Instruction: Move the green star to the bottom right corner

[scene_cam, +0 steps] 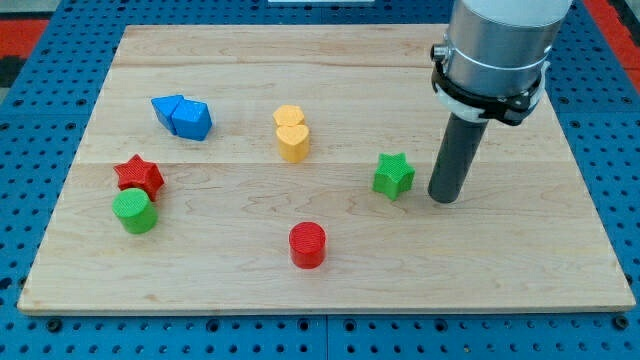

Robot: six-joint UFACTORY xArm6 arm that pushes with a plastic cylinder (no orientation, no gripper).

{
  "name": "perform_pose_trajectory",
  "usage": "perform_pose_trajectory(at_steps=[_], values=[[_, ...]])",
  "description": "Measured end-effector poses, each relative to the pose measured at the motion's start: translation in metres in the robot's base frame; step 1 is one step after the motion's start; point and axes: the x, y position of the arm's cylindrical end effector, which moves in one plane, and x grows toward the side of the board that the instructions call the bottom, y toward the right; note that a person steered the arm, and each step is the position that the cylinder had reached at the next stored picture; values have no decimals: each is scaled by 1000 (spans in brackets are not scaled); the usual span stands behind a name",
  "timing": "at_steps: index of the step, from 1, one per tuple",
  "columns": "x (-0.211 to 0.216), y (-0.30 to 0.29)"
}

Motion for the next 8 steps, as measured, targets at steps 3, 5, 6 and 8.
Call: perform_pose_trajectory(at_steps=[3, 5, 6, 8], values=[[-16, 2], [-17, -5], [-19, -3], [-58, -73]])
